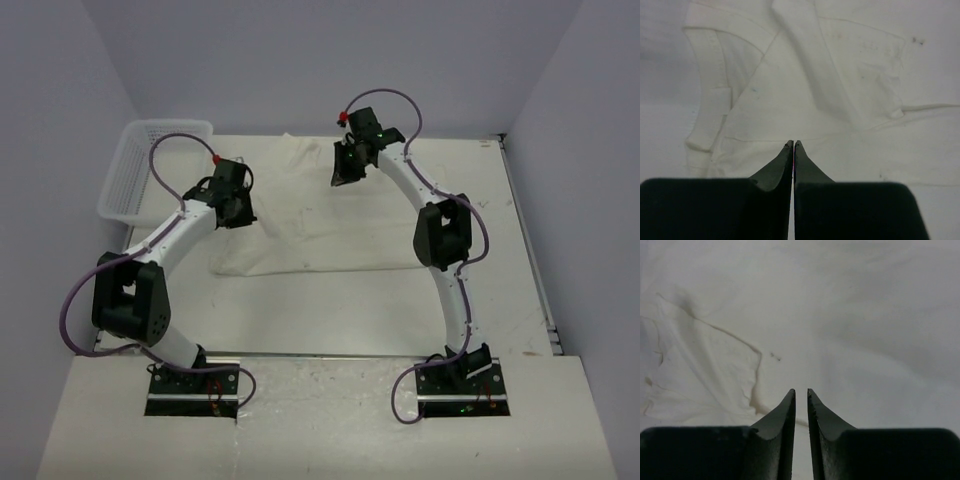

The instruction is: Fold and stack the t-shirts

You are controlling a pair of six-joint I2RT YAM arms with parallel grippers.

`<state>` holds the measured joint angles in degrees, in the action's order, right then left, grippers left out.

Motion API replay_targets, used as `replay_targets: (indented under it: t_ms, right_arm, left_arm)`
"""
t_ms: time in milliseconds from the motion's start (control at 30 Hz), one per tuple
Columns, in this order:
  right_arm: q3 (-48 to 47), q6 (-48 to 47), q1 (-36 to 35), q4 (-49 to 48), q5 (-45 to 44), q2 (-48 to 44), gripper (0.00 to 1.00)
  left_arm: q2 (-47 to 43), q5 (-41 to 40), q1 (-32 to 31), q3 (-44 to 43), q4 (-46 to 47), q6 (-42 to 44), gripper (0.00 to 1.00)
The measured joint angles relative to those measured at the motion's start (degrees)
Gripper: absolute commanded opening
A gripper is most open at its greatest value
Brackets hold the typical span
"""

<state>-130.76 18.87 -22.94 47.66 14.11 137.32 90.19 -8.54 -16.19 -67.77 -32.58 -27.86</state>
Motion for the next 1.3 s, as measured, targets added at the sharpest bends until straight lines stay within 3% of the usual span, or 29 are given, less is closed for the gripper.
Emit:
replay_targets:
  t_ms: [33,67,400,667,800,900,1033,1300]
  right_arm:
    - [-0.48,-0.22,-0.57,-0.2,0.59,0.2,0.12]
    - [-0.35,-0.31,-1.18,-0.35,1.05,0.2,0.0]
    - [10.16,-0.35,-4.52,-2.8,1.53,-0.15,0.0]
    - [13.75,-1.4,-4.63,-0.98,-7.37,-6.43,0.0]
    - [20.74,-1.11,-4.5,0.26,-16.13,-13.29,0.0]
    - [33.4,-0.04,-3.43,-1.62,-20.59,-21.64,0.0]
    - [47.41,1.11,-0.11,-2.6,-20.85,-30.51,0.0]
    - [56.04,3.76,0.35,-7.91,-19.98,-32.92,0.0]
  left_arm:
    - [0.0,1.68,0.0,0.46,0.39,0.02,0.0]
    - [0.0,3.58,-0.02,1.03,1.09,0.02,0.0]
    - [1.99,25.03,-3.5,7.02,13.7,1.46,0.0]
    - [12.26,29.68,-9.2,3.8,20.11,0.37,0.0]
    - [14.05,26.71,-9.35,1.92,18.6,-0.33,0.0]
    - [13.66,21.53,-9.35,0.9,16.24,-0.13,0.0]
    - [10.78,12.74,-9.35,0.85,10.99,0.42,0.0]
    - [2.95,-0.46,-9.35,2.64,4.04,0.48,0.0]
